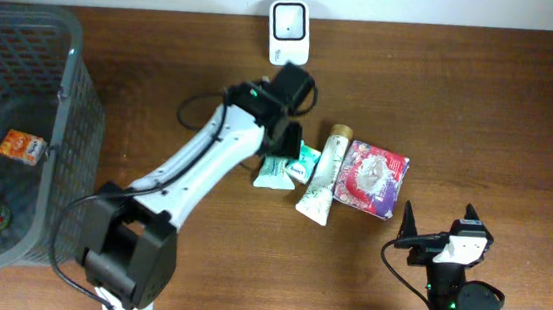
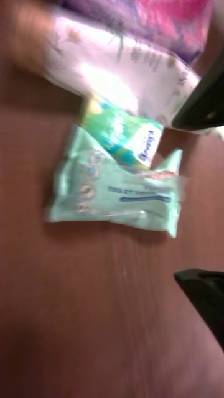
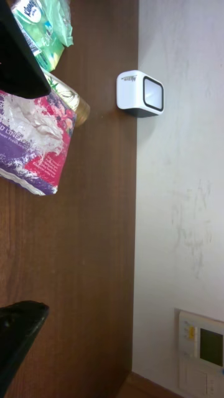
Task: Scan the item barcode
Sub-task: 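Place the tissue pack on the table left of the green-white box, then return the left gripper to the basket above the orange box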
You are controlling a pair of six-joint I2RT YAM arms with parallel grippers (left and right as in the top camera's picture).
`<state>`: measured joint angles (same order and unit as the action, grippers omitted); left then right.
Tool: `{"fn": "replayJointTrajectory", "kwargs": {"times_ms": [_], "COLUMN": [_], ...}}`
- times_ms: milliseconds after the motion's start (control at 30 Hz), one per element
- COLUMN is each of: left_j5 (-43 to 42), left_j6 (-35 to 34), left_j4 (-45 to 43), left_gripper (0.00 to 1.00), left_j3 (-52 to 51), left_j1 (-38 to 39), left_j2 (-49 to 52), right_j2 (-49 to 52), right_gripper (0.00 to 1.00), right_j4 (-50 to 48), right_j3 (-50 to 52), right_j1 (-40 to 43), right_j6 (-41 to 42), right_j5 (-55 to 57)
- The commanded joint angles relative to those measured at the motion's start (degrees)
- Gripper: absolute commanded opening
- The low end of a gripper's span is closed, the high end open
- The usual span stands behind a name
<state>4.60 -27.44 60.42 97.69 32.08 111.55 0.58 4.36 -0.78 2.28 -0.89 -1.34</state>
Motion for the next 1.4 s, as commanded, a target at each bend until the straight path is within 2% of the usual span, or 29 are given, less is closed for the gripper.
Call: {"fn": "replayJointTrajectory", "kwargs": {"times_ms": [0,67,200,267,467,600,667,733,933,1000,1033,1133,1333,1367], "left_j5": [8.5,14.0,19.7,20.9,21.4,23.8,22.3,19.0,18.8,18.8,18.8,18.7,18.7,18.9], "left_j6": [0.3,0.3,0.3,0.3,0.3,0.3,0.3,0.3,0.2,0.2,0.2,0.2,0.3,0.3], "left_j4": [9.9,17.3,22.7,23.5,28.9,28.9,26.3,23.3,17.6,18.6,19.4,20.6,22.3,22.6], "left_gripper": [0.66,0.69,0.75,0.99,0.99,0.99,0.99,0.99,1.0,0.98,1.0,0.99,0.99,0.92], "left_j3": [12.2,19.1,23.6,23.6,23.6,23.6,23.6,23.6,23.5,23.4,23.4,23.1,22.9,22.9], "left_j1": [-2.2,-3.7,-6.0,-7.8,-14.1,-16.7,-19.8,-24.5,-43.3,-48.0,-50.8,-54.6,-56.2,-56.2], "left_j2": [-4.5,-7.5,-13.9,-19.0,-27.7,-28.8,-28.9,-28.9,-28.2,-26.6,-25.2,-21.3,-6.7,-2.8], "right_j2": [-0.4,-0.4,-0.4,-0.4,-0.4,-0.4,-0.4,-0.4,-0.4,-0.4,-0.4,-0.4,-0.4,-0.4], "right_gripper": [0.99,0.98,0.99,0.99,0.99,0.99,0.98,0.99,0.99,0.99,0.98,0.99,0.99,0.99], "right_j4": [0.2,0.2,0.2,0.2,0.2,0.2,0.2,0.2,0.2,0.2,0.2,0.2,0.2,0.2], "right_j3": [0.5,0.5,0.5,0.5,0.5,0.5,0.5,0.5,0.5,0.5,0.5,0.5,0.5,0.5], "right_j1": [0.4,0.4,0.4,0.4,0.4,0.4,0.4,0.4,0.4,0.4,0.4,0.4,0.4,0.4], "right_j6": [-0.2,-0.2,-0.2,-0.2,-0.2,-0.2,-0.2,-0.2,-0.2,-0.2,-0.2,-0.2,-0.2,-0.2], "right_j5": [0.1,0.1,0.1,0.1,0.1,0.1,0.1,0.1,0.1,0.1,0.1,0.1,0.1,0.1]}}
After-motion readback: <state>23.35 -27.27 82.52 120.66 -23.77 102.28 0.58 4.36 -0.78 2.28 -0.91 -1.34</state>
